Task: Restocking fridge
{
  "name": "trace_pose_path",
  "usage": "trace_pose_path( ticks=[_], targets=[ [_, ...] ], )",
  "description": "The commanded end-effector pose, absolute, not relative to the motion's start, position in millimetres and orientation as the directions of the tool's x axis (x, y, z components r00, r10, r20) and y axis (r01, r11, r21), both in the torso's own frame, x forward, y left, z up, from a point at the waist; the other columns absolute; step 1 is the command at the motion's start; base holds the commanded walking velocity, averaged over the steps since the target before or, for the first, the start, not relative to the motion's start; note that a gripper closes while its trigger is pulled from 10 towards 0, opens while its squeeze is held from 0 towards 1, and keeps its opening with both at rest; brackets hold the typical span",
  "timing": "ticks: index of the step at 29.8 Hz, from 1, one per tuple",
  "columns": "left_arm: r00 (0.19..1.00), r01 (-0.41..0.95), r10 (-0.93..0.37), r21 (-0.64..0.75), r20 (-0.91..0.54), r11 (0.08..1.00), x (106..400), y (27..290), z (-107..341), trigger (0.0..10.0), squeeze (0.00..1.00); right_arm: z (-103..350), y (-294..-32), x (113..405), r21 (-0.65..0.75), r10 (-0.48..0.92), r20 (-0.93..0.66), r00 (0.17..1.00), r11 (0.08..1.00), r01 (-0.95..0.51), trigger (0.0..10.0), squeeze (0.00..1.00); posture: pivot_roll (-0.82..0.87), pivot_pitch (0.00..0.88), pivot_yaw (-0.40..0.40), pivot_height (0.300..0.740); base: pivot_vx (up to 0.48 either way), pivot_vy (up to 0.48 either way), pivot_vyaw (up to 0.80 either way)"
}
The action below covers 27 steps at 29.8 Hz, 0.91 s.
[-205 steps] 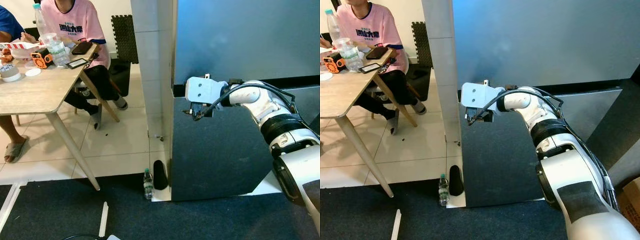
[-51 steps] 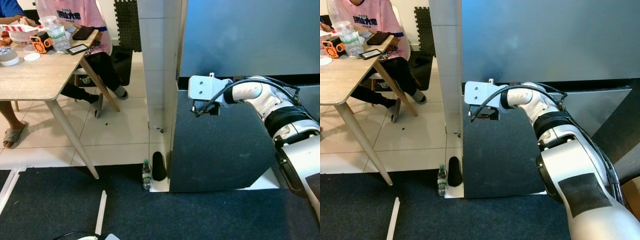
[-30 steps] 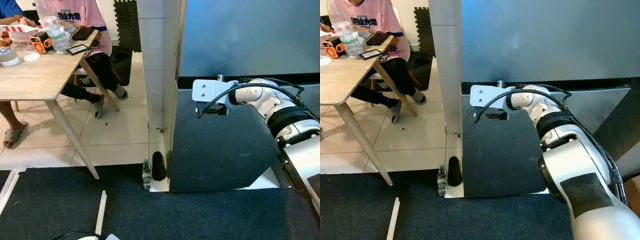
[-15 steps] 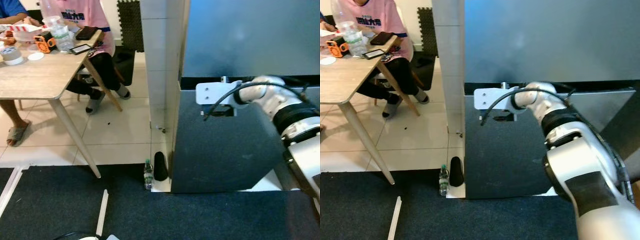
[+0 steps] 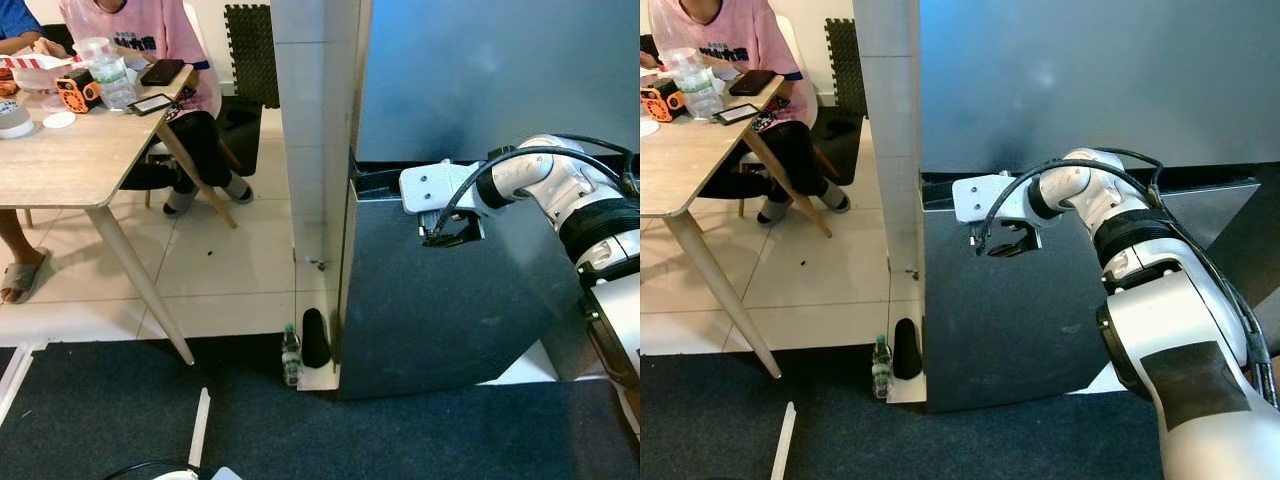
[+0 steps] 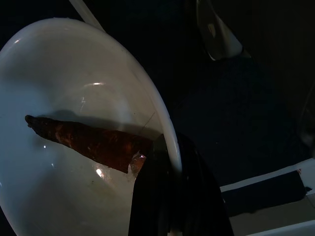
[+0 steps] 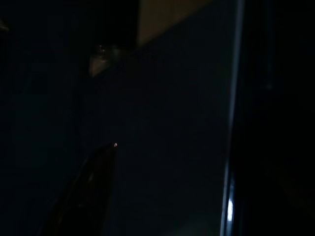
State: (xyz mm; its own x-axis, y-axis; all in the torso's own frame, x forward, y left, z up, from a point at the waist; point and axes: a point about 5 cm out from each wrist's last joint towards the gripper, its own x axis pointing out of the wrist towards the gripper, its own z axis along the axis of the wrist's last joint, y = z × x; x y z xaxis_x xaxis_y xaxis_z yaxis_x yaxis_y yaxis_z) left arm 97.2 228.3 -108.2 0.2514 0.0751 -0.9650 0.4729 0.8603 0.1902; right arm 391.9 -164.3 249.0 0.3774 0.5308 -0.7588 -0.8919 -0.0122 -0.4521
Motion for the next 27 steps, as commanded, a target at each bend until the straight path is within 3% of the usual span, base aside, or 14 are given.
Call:
trace_pose_path(
  ticks=[1, 2, 4, 9, 13, 17, 21, 23, 27],
  targets=[
    [0.239, 0.475, 0.08, 0.189, -0.968, 0.86, 93.7, 229.6, -108.8, 10.0, 0.0, 231.4, -159.0, 383.8, -0.324, 0.587, -0.777, 0.227, -0.064, -0.944, 10.0, 0.0, 0.04, 0.07, -0.033, 0.74, 0.0, 0.0, 0.0],
    [0.239, 0.475, 0.08, 0.189, -0.968, 0.86, 93.7, 229.6, -108.8, 10.0, 0.0, 231.4, -159.0, 383.8, -0.324, 0.587, -0.777, 0.227, -0.064, -0.944, 10.0, 0.0, 0.04, 0.07, -0.033, 0.74, 0.0, 0.0, 0.0],
    [0.238, 0.474, 0.082, 0.19, -0.968, 0.86, 93.6, 230.2, -108.7, 10.0, 0.0, 249.3, -153.3, 376.6, -0.286, 0.741, -0.663, 0.106, -0.12, -0.951, 10.0, 0.0, 0.04, 0.065, -0.031, 0.74, 0.0, 0.0, 0.0],
    [0.236, 0.475, 0.084, 0.19, -0.968, 0.859, 93.1, 230.9, -108.7, 10.0, 0.0, 262.2, -152.4, 369.1, -0.316, 0.835, -0.548, 0.055, -0.146, -0.937, 10.0, 0.0, 0.04, 0.061, -0.028, 0.74, 0.0, 0.0, 0.0],
    [0.234, 0.483, 0.084, 0.191, -0.969, 0.855, 93.6, 231.6, -108.4, 10.0, 0.0, 280.4, -153.5, 349.0, -0.349, 0.948, -0.318, -0.024, -0.141, -0.926, 10.0, 0.0, 0.03, 0.056, -0.021, 0.74, 0.0, 0.0, 0.0],
    [0.236, 0.488, 0.084, 0.193, -0.968, 0.852, 95.0, 231.7, -108.0, 10.0, 0.0, 279.6, -158.4, 342.0, -0.313, 0.975, -0.215, -0.049, -0.116, -0.942, 10.0, 0.0, 0.03, 0.056, -0.021, 0.74, 0.0, 0.0, 0.0],
    [0.239, 0.498, 0.088, 0.2, -0.967, 0.844, 96.5, 233.8, -107.2, 10.0, 0.0, 221.8, -175.8, 317.2, -0.088, 0.971, -0.217, -0.103, -0.125, -0.988, 10.0, 0.0, 0.02, 0.048, -0.015, 0.74, 0.0, 0.0, 0.0],
    [0.239, 0.498, 0.088, 0.2, -0.967, 0.844, 96.5, 233.8, -107.2, 10.0, 0.0, 221.8, -175.8, 317.2, -0.088, 0.971, -0.217, -0.103, -0.125, -0.988, 10.0, 0.0, 0.02, 0.048, -0.015, 0.74, 0.0, 0.0, 0.0],
    [0.237, 0.503, 0.092, 0.203, -0.967, 0.84, 95.9, 236.1, -106.8, 10.0, 0.0, 178.7, -190.2, 301.1, 0.076, 0.962, -0.253, -0.1, -0.083, -0.994, 10.0, 0.0, 0.02, 0.046, -0.014, 0.74, 0.0, 0.0, 0.0]
  ],
)
